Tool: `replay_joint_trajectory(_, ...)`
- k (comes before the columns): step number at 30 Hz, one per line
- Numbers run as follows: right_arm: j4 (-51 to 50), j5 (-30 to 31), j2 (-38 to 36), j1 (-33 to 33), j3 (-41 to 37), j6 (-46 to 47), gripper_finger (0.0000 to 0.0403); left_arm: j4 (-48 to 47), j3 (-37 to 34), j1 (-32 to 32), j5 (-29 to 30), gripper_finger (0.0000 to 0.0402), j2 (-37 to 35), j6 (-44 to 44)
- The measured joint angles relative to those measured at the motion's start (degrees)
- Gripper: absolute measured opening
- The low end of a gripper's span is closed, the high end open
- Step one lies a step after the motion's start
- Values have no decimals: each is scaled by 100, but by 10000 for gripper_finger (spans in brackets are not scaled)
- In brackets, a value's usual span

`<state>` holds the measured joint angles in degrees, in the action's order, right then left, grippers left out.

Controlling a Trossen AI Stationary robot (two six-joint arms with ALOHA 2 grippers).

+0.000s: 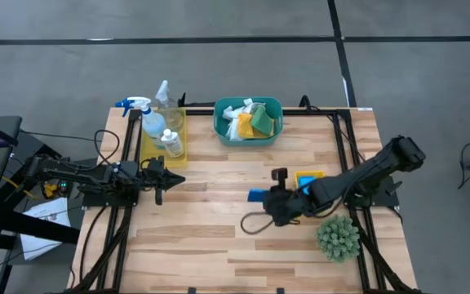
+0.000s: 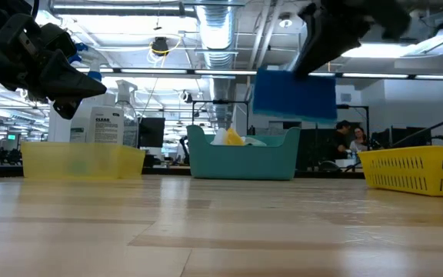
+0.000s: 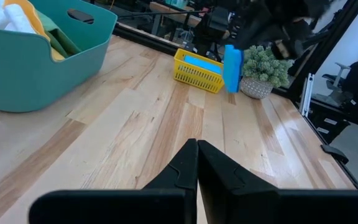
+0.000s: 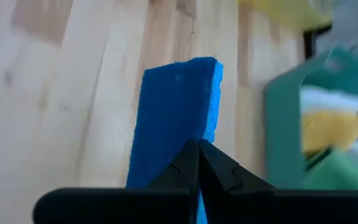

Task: Pick & Place Kitchen Items
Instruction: Put the blue sponge into the right yellow bin

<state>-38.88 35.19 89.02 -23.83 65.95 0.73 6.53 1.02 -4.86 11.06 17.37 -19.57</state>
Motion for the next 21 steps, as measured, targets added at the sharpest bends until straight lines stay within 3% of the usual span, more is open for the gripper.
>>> replay_joint_trajectory(5, -124, 832, 150, -322, 0, -1303, 0, 10, 0, 0, 0, 3, -2, 0)
replay_joint_trajectory(13, -94, 2857, 517, -836, 0, -3111, 0, 10, 0, 0, -1, 3, 0, 0)
replay_joint_trajectory(21, -466, 4505, 602, -1179, 0, -3851, 0, 6, 0, 0, 0, 3, -2, 0)
